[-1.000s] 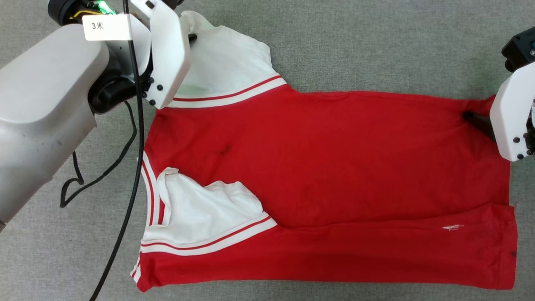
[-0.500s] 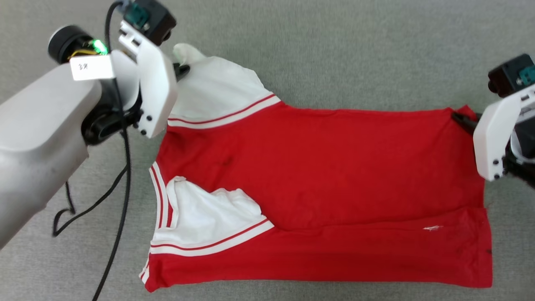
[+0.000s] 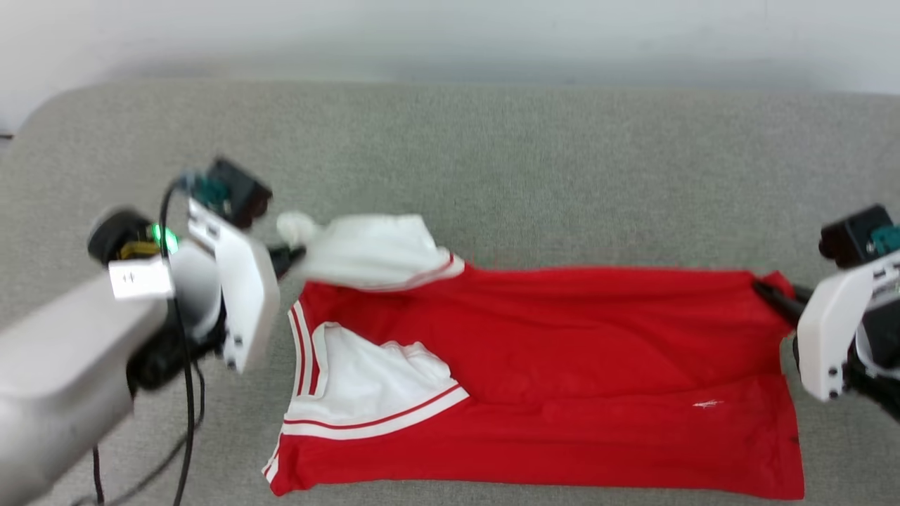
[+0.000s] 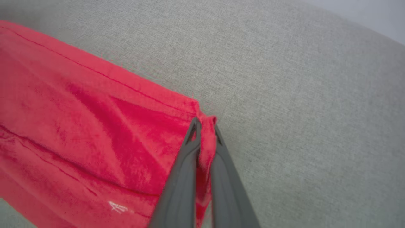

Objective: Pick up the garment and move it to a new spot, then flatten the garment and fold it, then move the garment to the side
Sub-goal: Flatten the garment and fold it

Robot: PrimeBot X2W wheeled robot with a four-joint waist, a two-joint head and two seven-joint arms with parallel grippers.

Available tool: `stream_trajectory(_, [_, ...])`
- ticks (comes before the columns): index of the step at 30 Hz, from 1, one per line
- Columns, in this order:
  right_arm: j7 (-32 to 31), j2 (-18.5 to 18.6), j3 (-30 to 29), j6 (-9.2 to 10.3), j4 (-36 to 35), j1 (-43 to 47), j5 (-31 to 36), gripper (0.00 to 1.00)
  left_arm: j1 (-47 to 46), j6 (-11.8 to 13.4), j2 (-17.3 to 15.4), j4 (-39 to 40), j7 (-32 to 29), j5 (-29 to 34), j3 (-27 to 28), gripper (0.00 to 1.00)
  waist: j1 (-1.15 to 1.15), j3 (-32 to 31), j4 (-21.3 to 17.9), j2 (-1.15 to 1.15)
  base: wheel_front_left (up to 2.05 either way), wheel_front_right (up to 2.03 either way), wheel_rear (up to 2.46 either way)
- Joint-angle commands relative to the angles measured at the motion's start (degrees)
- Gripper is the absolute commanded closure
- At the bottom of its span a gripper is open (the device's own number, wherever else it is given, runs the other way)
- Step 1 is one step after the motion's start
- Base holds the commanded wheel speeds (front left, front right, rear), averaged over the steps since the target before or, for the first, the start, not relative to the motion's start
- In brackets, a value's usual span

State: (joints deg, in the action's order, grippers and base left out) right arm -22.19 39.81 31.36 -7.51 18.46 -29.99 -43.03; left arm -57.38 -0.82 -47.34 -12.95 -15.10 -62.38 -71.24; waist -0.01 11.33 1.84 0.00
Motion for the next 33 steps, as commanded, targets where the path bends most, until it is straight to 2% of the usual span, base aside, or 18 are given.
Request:
stream_trajectory(1, [0.3,0.4,-0.2,0.05,-0.4,1.2,-0.4,1.0,1.4,0.4,-0.1,0.5,0.3,-0.3,-0.2,1.0,0.01,-1.2,0.2,0.0,0.0,0.0,0.0])
stream_trajectory(6, [1.7,1.4,-1.7,0.05,-3.2,7.8,-1.5,1.0,8.5,3.6,-2.7,5.6,2.7,-1.0,-0.7,1.0,0.01,-3.0,0.5,0.0,0.0,0.0,0.0])
stream_trajectory(12, [1.8,2.7,-3.8,0.05,-6.7,16.2,-3.0,1.0,16.8,6.5,-3.9,9.2,4.9,-2.5,-1.3,1.0,0.01,-3.4,0.7,0.0,0.0,0.0,0.0])
stream_trajectory(18, [1.0,1.7,-4.6,0.05,-8.0,21.4,-2.2,1.0,22.4,6.8,-1.8,6.2,7.5,-4.6,-1.5,1.0,0.01,-1.7,0.5,0.0,0.0,0.0,0.0])
stream_trajectory(23, [0.1,-0.3,-3.6,0.05,-5.8,23.0,-1.3,1.0,24.5,5.8,1.1,1.6,9.5,-5.1,-1.4,1.0,0.01,-1.0,0.3,0.0,0.0,0.0,0.0])
stream_trajectory(24, [0.5,-0.8,-3.9,0.05,-5.3,23.1,-1.3,1.0,24.7,5.6,1.5,0.7,10.0,-5.1,-1.4,0.69,0.01,-1.0,0.3,0.0,0.0,0.0,0.0])
stream_trajectory(25, [0.9,-1.2,-4.2,0.05,-4.9,23.1,-1.2,0.67,24.7,5.8,1.9,0.0,11.2,-4.6,-1.1,0.0,0.01,-1.1,0.3,0.0,0.0,0.0,0.0])
stream_trajectory(26, [1.7,-1.5,-4.6,0.05,-4.8,23.1,-1.2,0.0,25.0,6.0,2.2,-0.7,12.4,-4.7,-0.7,0.0,0.01,-1.3,0.3,0.0,0.0,0.0,0.0])
stream_trajectory(29, [3.6,-1.7,-6.3,0.05,-5.8,23.5,-2.2,0.0,25.8,6.6,2.4,-1.4,15.9,-3.7,0.0,0.0,0.01,-2.6,0.4,0.0,0.0,0.0,0.0])
stream_trajectory(33, [4.6,-0.1,-9.2,0.05,-9.7,25.1,-4.8,0.0,26.9,9.5,1.9,-0.2,22.4,-2.1,1.8,0.0,0.01,-4.6,0.7,0.0,0.0,0.0,0.0])
